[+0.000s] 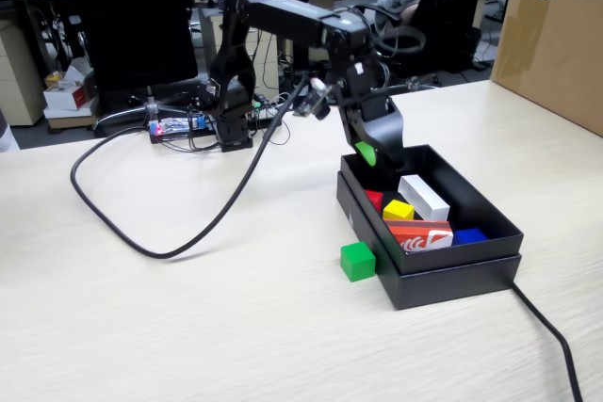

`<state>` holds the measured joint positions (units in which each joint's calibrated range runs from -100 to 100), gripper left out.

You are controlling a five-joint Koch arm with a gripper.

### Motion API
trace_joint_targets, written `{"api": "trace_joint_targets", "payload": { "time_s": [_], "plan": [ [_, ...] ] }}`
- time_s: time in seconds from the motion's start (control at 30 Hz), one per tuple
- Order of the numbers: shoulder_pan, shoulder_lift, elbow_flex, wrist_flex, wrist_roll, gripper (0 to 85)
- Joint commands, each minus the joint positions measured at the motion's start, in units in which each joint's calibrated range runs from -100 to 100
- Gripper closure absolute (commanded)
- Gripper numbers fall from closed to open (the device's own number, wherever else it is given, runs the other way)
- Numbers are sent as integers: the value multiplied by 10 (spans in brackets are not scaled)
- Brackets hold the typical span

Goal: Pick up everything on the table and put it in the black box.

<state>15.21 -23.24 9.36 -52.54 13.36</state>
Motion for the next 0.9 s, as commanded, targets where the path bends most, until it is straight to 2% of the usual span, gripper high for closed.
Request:
{"api": "trace_joint_targets", "payload": {
  "time_s": [0.0, 0.23, 0.43, 0.57, 0.63, 0.87],
  "plan": [
    [-20, -96, 63, 1, -5, 462],
    [-72, -109, 29, 1, -25, 424],
    [-96, -11, -3, 1, -38, 388],
    [-98, 71, 30, 45, -41, 392],
    [-91, 173, 132, 45, -40, 392],
    [-81, 260, 179, 45, -38, 394]
  ]
}}
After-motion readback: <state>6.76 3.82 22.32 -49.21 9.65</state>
